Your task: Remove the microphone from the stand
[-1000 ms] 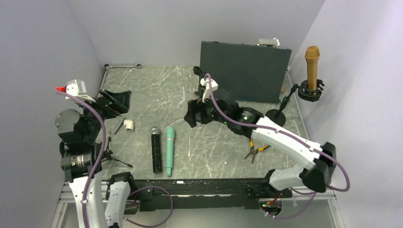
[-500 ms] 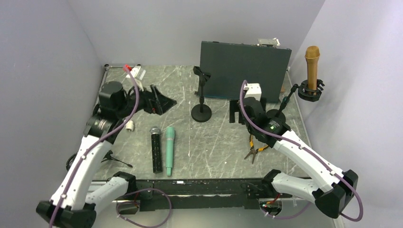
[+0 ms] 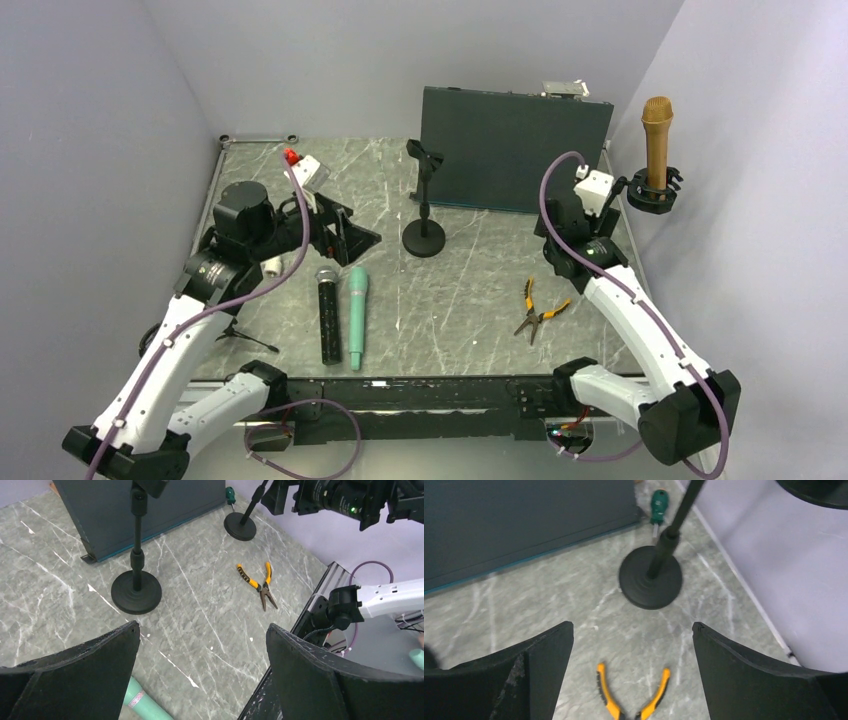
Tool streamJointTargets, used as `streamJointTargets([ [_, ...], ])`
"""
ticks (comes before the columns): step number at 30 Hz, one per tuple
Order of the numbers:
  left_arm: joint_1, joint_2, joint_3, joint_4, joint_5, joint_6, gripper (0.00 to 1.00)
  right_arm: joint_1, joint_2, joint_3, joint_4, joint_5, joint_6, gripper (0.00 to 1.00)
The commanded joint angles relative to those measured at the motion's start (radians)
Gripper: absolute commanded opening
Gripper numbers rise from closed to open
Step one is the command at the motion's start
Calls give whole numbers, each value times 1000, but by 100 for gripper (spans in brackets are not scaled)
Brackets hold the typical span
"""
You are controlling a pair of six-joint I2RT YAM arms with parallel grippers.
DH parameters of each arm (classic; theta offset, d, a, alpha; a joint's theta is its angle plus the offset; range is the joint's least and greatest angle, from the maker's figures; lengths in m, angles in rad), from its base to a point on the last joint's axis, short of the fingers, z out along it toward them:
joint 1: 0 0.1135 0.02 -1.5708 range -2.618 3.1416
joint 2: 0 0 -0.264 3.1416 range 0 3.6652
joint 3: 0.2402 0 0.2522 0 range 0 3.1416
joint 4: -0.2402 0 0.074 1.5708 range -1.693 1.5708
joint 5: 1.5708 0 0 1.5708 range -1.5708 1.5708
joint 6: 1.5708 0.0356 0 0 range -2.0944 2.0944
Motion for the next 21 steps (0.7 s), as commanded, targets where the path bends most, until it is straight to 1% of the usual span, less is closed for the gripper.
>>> streamJointTargets([
  [1, -14, -32, -30, 53, -19, 41, 99, -2, -49, 62, 145, -280, -68, 91],
  [3, -13, -37, -46, 66, -52, 44, 99, 17, 12, 161, 155, -453, -62, 89],
  [4, -13, -41, -55, 72, -65, 50, 99, 44, 42, 206, 172, -509, -55, 89],
  [6, -12, -47, -72, 78, -90, 56, 99, 103, 78, 273, 243, -565, -40, 92],
  [10, -11, -75, -116, 103, -98, 65, 99, 110, 131, 332, 426, -786, 4, 96],
  [13, -9, -89, -134, 112, -111, 70, 99, 112, 248, 468, 448, -951, 4, 93],
  [17, 4, -97, -144, 117, -122, 67, 99, 141, 374, 604, 436, -1051, -98, 90],
  [19, 9, -98, -149, 118, -131, 64, 99, 149, 424, 657, 412, -1103, -151, 84],
  [21, 12, -94, -154, 117, -134, 64, 99, 171, 456, 691, 395, -1105, -202, 82],
])
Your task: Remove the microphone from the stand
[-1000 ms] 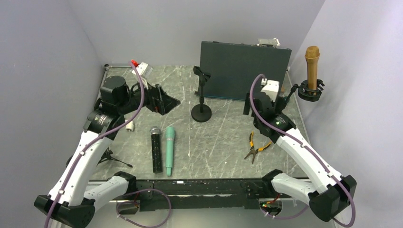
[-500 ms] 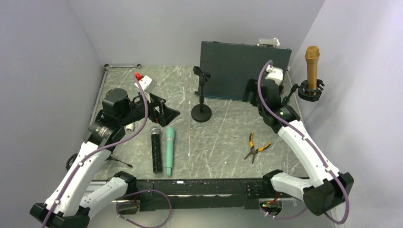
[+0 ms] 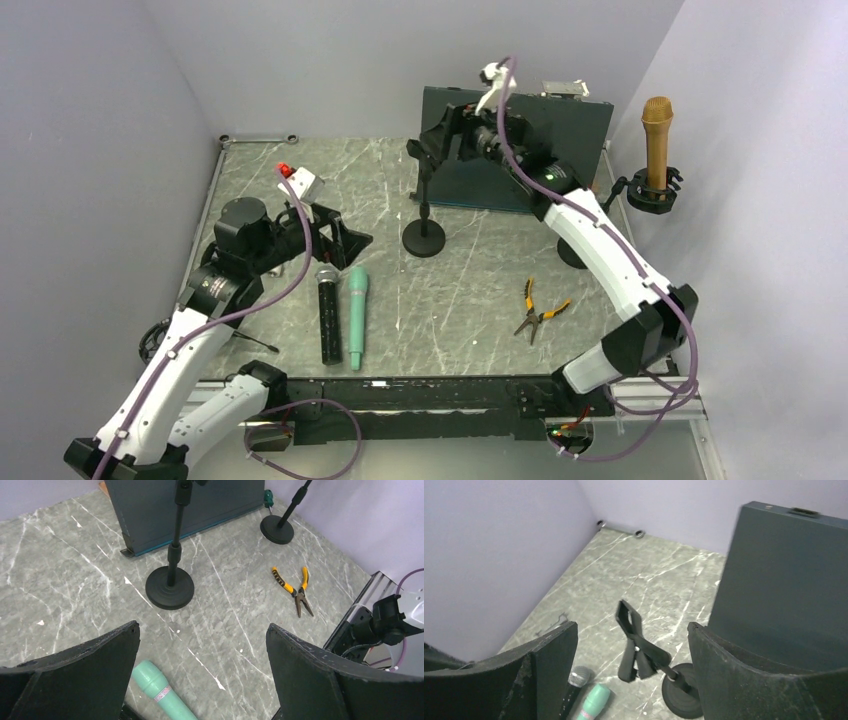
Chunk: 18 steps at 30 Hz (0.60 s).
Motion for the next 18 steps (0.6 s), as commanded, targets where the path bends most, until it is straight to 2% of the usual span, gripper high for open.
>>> streamJointTargets([
  [1, 12, -6, -6, 46, -20, 10, 100, 38, 62, 98, -6, -114, -141, 81],
  [5, 25, 1, -10, 52, -6, 2, 99, 65, 122, 158, -69, -60, -201, 79],
  [11, 40, 8, -11, 50, 18, -3, 100, 82, 172, 155, -84, 28, -297, 75],
  [16, 40, 7, -14, 46, 19, 3, 99, 102, 216, 51, -75, 62, -334, 56],
  [18, 40, 3, -15, 40, 12, 6, 100, 114, 235, -18, -63, 64, -328, 42],
])
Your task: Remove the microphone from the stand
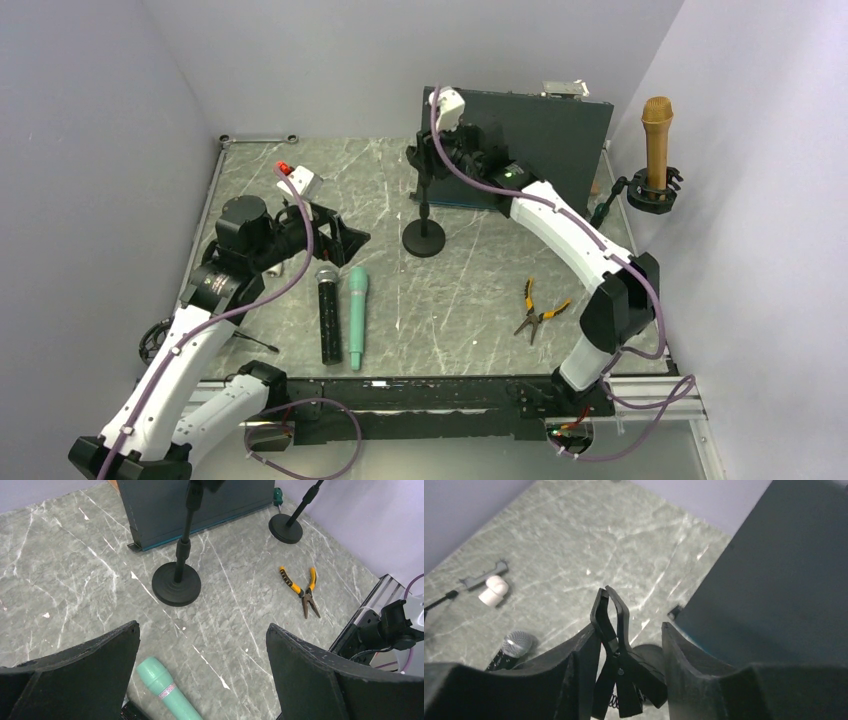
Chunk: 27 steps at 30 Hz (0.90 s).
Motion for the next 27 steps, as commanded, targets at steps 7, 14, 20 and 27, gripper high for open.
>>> streamJointTargets([
  [7, 3, -10, -11, 26, 2, 13, 99, 86, 64, -295, 102, 126, 2, 35],
  [14, 4, -3, -8, 17, -8, 18, 99, 89, 110, -56, -41, 279, 32, 81],
  [20, 5, -14, -9, 12, -19, 24, 99, 94, 53, 139, -263, 445, 123, 100],
  [27, 5, -18, -7, 14, -3, 16, 99, 93, -146, -26, -280, 708, 203, 100],
])
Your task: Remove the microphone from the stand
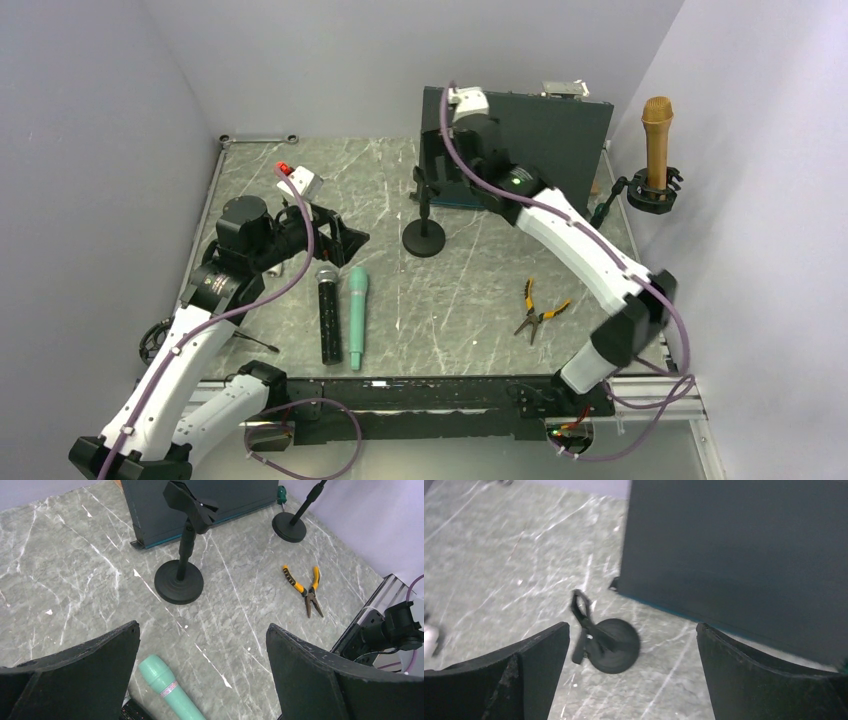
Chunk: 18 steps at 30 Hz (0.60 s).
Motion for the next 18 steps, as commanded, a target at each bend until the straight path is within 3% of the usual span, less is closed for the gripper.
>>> streamJointTargets([
  [1, 4, -19, -4, 22, 7, 10, 99, 1, -147, -145, -42, 304, 98, 100],
  [7, 4, -32, -6, 23, 18, 10, 99, -34, -273, -399, -84, 714, 245, 100],
  [14, 4, -38, -10, 35, 45, -1, 99, -172, -378, -600, -81, 875, 406, 100],
  [18, 4, -40, -13, 37, 54, -3, 100, -250, -372, -666, -20, 931, 402, 100],
])
